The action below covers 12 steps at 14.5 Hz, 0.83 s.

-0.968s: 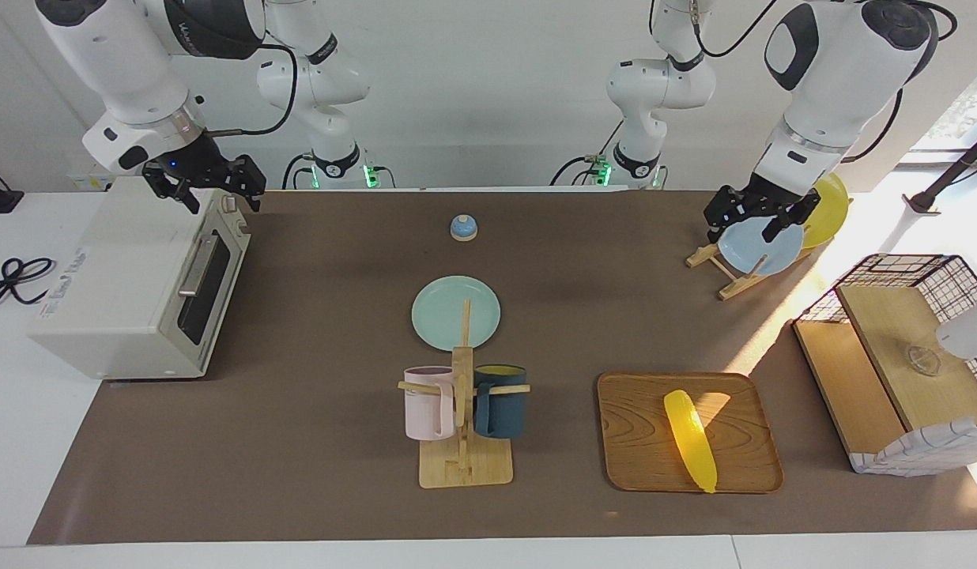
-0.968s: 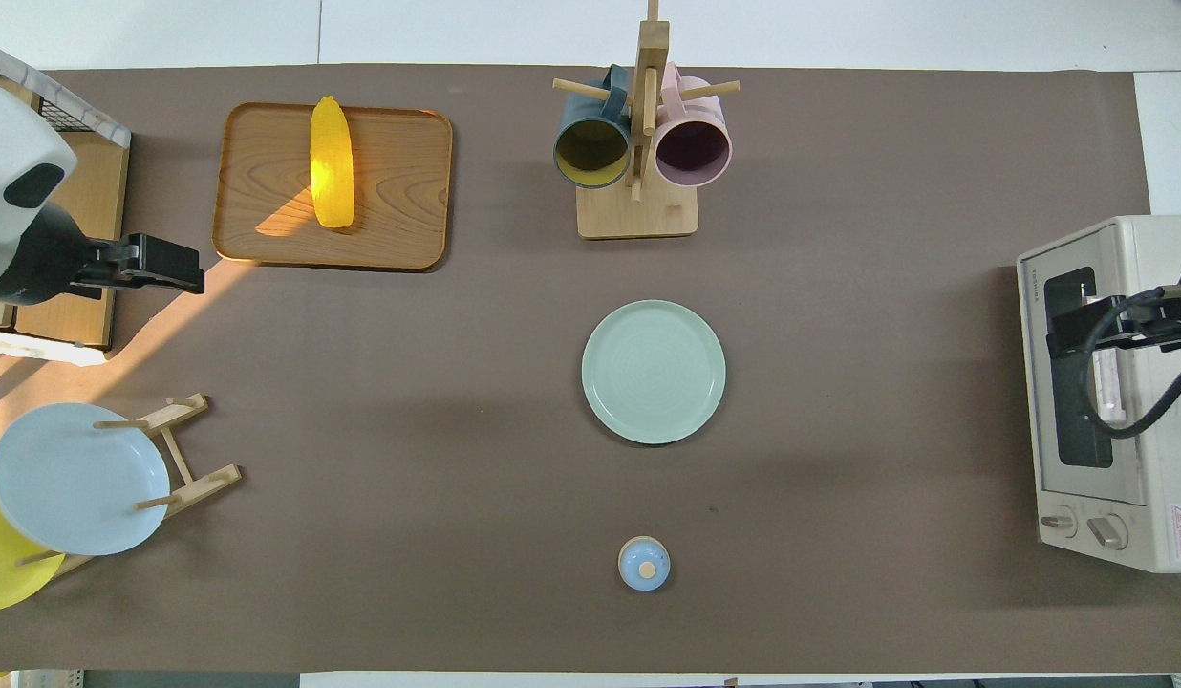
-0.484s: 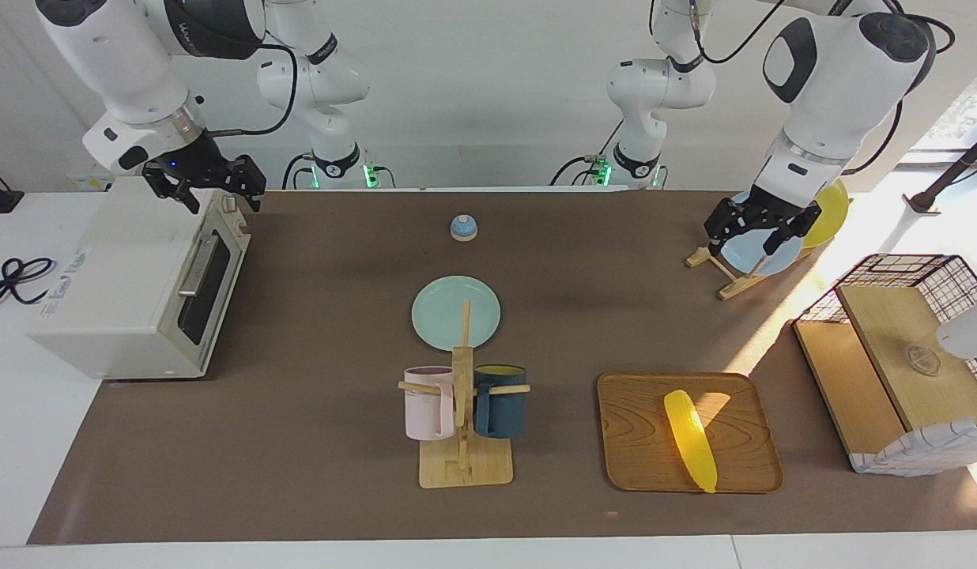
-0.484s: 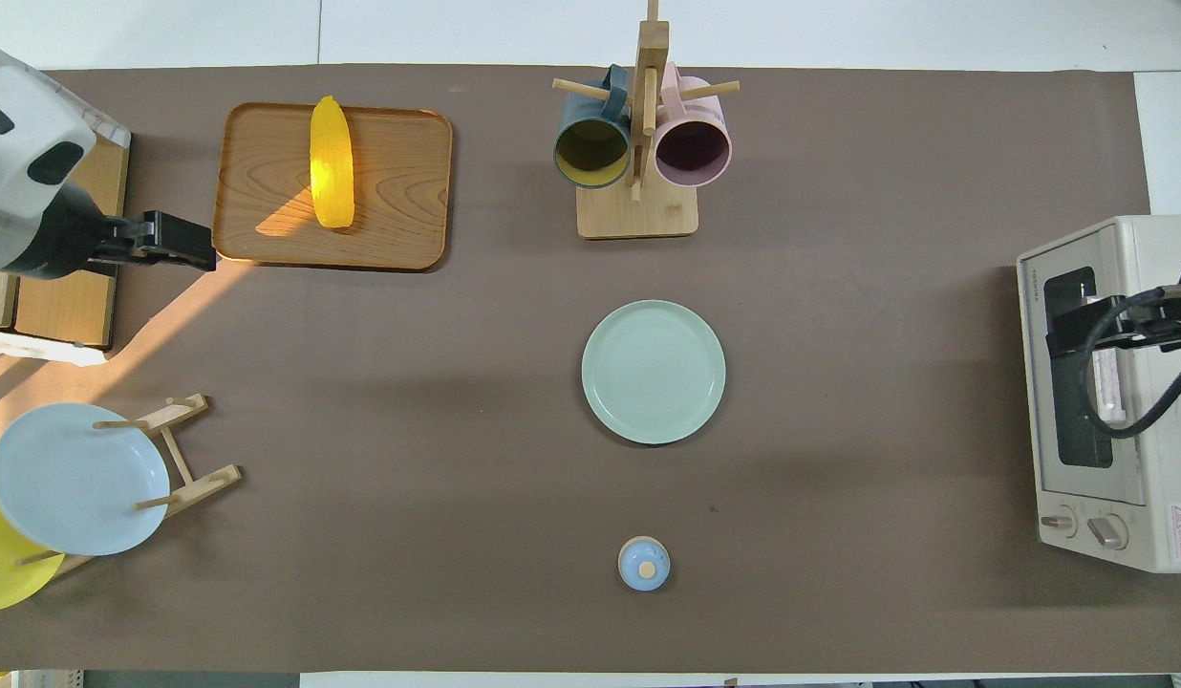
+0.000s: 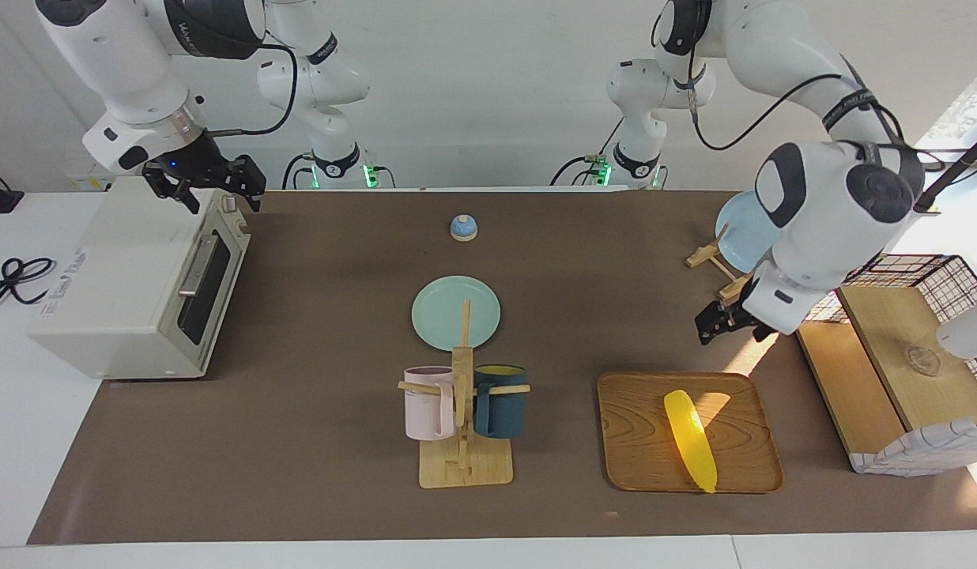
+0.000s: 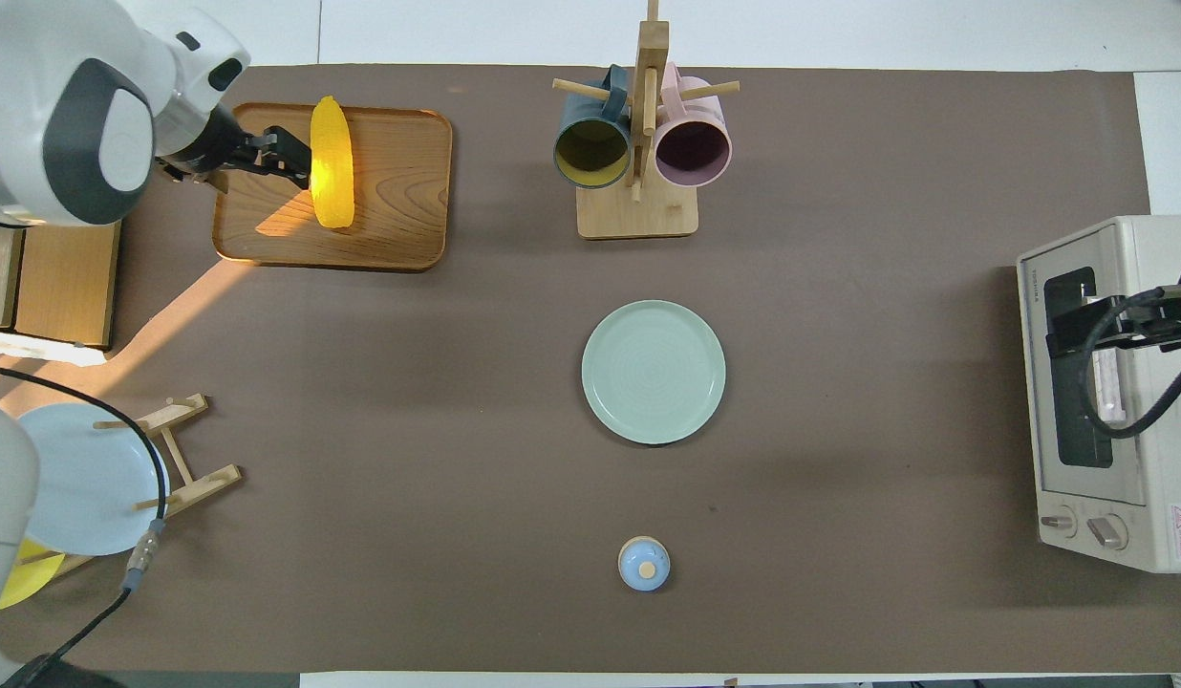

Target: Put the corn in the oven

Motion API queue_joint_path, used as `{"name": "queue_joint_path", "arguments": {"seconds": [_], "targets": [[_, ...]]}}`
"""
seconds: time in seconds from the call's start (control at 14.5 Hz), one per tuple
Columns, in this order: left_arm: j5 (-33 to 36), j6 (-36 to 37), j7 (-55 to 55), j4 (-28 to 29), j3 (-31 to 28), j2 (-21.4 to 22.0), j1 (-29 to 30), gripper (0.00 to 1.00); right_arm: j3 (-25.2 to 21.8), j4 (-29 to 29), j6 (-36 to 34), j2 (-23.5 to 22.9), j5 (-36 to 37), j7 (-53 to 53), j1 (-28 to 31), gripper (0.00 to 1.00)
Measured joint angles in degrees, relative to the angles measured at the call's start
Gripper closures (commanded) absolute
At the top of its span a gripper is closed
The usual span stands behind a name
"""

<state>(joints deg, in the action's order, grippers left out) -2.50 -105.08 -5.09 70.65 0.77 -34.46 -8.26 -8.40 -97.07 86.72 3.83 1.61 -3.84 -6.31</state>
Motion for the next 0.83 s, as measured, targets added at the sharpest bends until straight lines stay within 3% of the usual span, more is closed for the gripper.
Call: {"name": "queue_joint_path", "arguments": {"seconds": [0.07, 0.14, 0.21, 0.28, 0.48, 0.83], "targets": [[0.0, -2.0, 0.0, -1.4, 0.5, -2.7, 0.0, 0.0, 0.0, -0.2, 0.3, 0.0, 0.0, -0.3, 0.0, 0.23], [0.0, -4.5, 0.0, -2.3, 0.8, -5.0, 0.0, 0.0, 0.0, -0.5, 0.9, 0.0, 0.0, -1.4, 0.0, 0.77], [-0.1, -7.1, 0.0, -2.9, 0.8, -6.8, 0.0, 0.0, 0.0, -1.0, 2.0, 0.0, 0.0, -2.7, 0.0, 1.0], [-0.2, -9.1, 0.1, -2.9, 0.8, -7.9, 0.1, 0.0, 0.0, -2.1, 3.4, 0.1, 0.0, -3.3, 0.1, 1.0], [-0.3, -12.6, 1.6, -2.9, 0.9, -9.7, 0.3, 0.0, -0.4, -13.8, 15.1, 2.8, 1.6, -6.6, 1.6, 1.0], [-0.3, -14.7, 3.1, -2.9, 1.2, -11.3, 0.3, 0.0, -0.5, -18.9, 19.2, 5.0, 6.5, -7.0, 4.3, 1.0]]}}
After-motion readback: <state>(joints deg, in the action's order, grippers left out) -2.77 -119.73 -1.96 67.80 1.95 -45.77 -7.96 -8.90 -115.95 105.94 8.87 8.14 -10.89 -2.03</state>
